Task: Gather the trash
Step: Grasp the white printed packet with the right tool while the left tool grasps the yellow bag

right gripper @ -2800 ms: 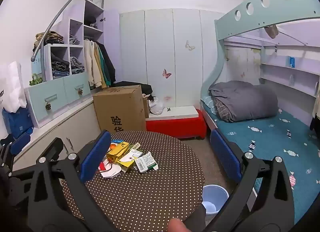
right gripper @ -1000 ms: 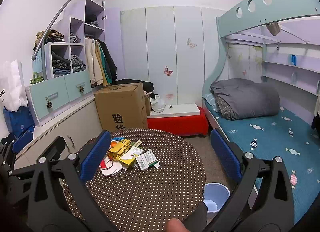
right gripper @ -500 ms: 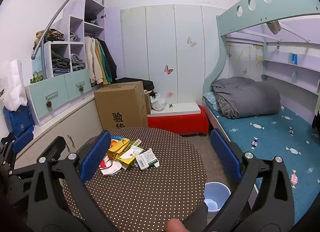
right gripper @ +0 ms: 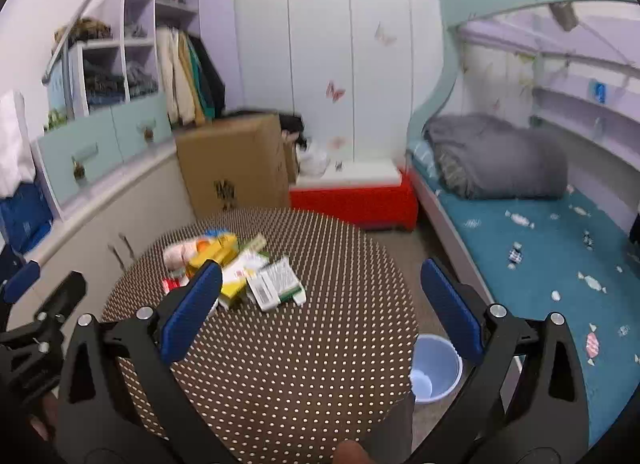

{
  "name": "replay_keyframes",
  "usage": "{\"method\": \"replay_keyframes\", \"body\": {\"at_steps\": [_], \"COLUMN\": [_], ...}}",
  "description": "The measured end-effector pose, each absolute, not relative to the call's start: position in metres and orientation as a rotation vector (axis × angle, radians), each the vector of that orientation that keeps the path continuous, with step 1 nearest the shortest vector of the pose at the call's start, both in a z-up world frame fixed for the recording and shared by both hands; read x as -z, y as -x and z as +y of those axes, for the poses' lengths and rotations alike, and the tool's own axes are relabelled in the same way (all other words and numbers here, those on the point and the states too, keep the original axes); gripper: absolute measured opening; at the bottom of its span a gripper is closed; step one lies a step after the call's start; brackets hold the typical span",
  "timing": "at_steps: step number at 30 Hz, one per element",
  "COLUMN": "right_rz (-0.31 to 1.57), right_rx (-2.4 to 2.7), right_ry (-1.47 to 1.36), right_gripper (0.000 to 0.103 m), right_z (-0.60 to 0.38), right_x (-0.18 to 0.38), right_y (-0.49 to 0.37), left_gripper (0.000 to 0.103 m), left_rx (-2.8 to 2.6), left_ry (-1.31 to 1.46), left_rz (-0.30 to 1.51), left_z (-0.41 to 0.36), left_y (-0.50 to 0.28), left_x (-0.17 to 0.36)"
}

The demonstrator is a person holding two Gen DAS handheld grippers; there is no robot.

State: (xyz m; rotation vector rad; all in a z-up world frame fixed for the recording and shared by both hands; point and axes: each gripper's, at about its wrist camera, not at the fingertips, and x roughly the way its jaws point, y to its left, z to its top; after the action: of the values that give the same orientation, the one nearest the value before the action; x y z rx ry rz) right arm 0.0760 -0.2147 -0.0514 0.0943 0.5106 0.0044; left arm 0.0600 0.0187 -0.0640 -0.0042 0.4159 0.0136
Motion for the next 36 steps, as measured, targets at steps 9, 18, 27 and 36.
{"method": "replay_keyframes", "body": {"at_steps": [9,18,27,36], "right_rz": [0.726,0.871,0.944,0.939], "right_rx": [-0.127,-0.248,-0.366,-0.396], "right_ry": [-0.014,0.041,0.063,-0.027], "right_gripper": [0.097,0.097,0.092,0.075], "right_z": [-0.193,-0.177,-0.172,-0.194], "right_x": [0.126,0.179,0.204,0.206], "right_y": [-0.158,-0.230,-0.281,-0.289], "left_gripper": [0.099,0.099,0.099,0.099], "left_rx": [-0.069,-0.076,-0.049,0.059], "left_ry": [0.027,0.039,0.028,-0.070], "left_rz": [0.567,0.680,0.736,0.702], "left_z": [0.044,0.053,0.051,0.020], "left_y": [-0.110,-0.142,-0.179,-0.242], "left_x": [0.116,0.145,0.148,0.134]}}
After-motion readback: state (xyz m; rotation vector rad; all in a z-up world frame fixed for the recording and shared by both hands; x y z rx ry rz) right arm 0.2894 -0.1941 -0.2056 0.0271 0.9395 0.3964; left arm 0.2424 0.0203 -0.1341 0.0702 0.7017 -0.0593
